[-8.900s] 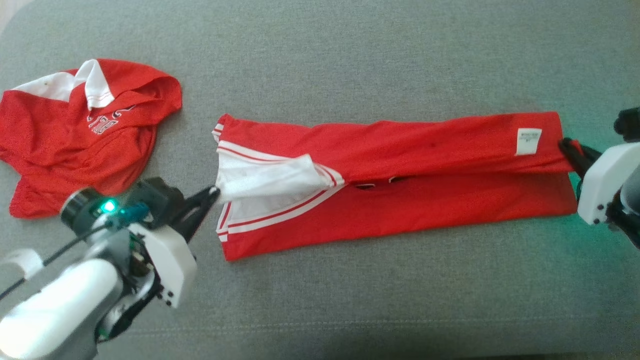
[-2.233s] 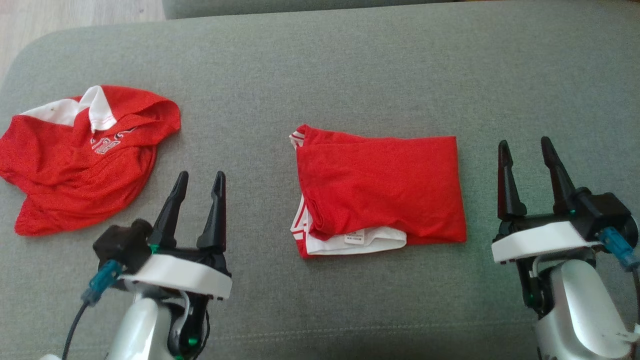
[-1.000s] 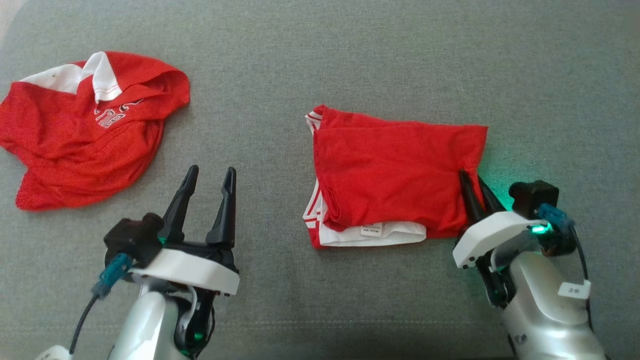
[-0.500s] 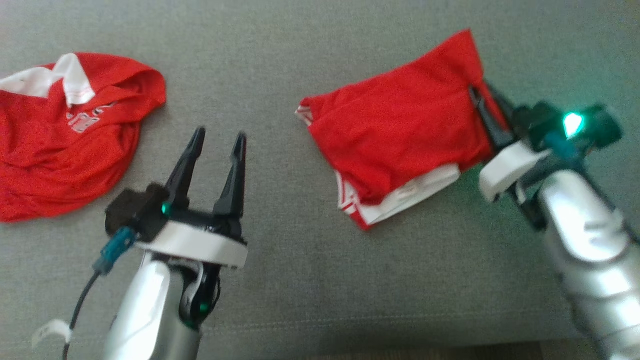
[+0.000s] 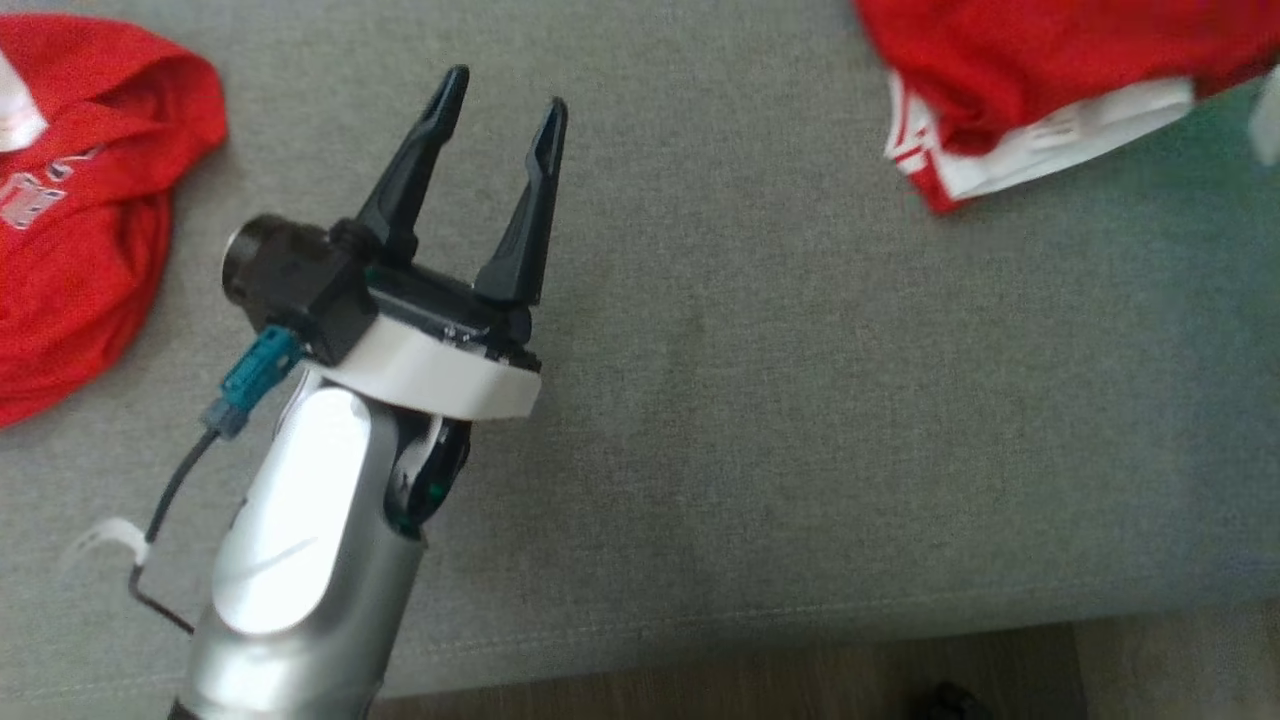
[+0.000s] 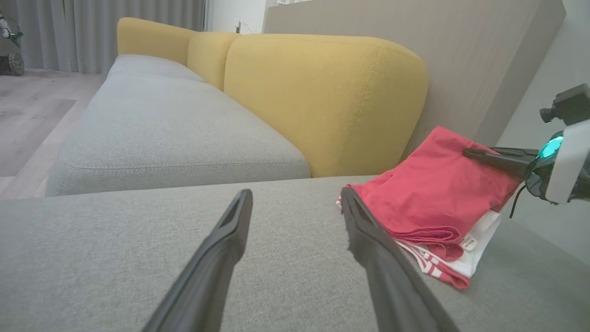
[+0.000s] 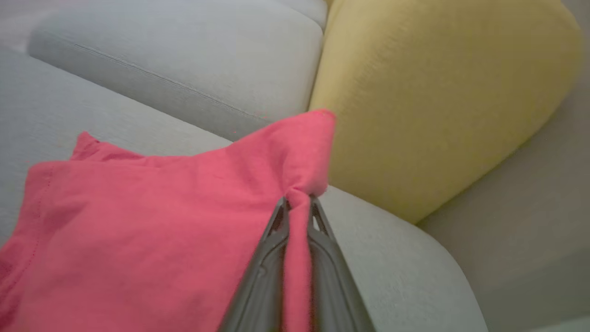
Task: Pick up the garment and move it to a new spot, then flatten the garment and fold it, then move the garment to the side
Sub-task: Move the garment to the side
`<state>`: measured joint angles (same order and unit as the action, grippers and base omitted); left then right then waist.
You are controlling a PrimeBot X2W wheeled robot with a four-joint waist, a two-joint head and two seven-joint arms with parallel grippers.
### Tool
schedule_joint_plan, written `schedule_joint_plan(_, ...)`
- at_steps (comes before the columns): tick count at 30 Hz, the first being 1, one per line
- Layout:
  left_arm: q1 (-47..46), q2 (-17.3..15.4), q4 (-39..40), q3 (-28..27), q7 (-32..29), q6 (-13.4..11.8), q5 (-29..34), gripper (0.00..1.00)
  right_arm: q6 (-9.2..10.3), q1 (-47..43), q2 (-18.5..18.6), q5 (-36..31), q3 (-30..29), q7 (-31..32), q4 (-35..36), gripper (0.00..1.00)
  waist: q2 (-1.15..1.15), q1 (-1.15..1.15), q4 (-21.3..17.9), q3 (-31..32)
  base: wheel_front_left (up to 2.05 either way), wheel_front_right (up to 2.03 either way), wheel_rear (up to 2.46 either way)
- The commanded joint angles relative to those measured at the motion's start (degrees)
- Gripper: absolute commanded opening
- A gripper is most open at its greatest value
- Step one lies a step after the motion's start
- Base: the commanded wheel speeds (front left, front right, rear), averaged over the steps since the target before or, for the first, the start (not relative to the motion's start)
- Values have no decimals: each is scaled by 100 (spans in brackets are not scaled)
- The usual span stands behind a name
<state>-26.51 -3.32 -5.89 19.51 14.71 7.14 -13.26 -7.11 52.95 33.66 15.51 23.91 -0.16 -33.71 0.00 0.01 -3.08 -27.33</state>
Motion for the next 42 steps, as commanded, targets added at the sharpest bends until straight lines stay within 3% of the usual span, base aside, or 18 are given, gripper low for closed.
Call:
schedule_joint_plan(1,-146,-116,217,-143,29,34,-32,100,-37,33,160,87,-60,16,109,0,0,-1,-64,-153,0,0,0)
schedule_joint_plan(4,-269,-180,243,-122,29,34,-60,100,-37,194,434,301,-323,35,-120,0,0,-1,-133,-302,0,0,0)
schedule_joint_plan(6,-298,-207,250,-114,29,34,-73,100,-37,250,390,281,-369,67,-195,0,0,-1,-155,-331,0,0,0)
schedule_joint_plan(7,-318,-211,257,-99,29,34,-80,100,-37,367,462,-241,-787,193,-473,0,0,-1,-168,-354,0,0,0)
schedule_joint_plan(10,-340,-185,281,-84,29,35,-125,100,-37,395,242,-665,-1335,101,-722,0,0,-1,-159,-349,0,0,0)
schedule_joint_plan(16,-303,-163,293,-145,29,35,-162,100,-37,242,-89,-1282,-1725,94,-731,0,0,-1,-161,-322,0,0,0)
schedule_joint_plan(17,-284,-158,293,-168,29,35,-172,100,-37,216,-139,-1294,-1760,85,-708,30,0,-1,-161,-319,0,0,0)
schedule_joint_plan(18,-262,-152,292,-192,29,35,-185,100,-37,193,-192,-1285,-1798,93,-689,48,0,-1,-163,-316,0,0,0)
schedule_joint_plan(19,-239,-148,290,-210,29,35,-197,100,-37,168,-228,-1281,-1815,122,-671,100,0,-1,-164,-312,0,0,0)
schedule_joint_plan(23,-176,-144,272,-246,29,35,-230,100,-37,121,-327,-1161,-1969,116,-523,100,0,-1,-132,-266,0,0,0)
schedule_joint_plan(34,21,-58,217,-426,29,35,-327,100,-37,155,-453,-837,-1656,167,295,100,0,-1,73,230,0,0,0)
schedule_joint_plan(42,423,10,193,-698,29,35,-385,100,-37,-292,-925,-414,-1447,31,942,100,0,-1,280,914,0,0,0)
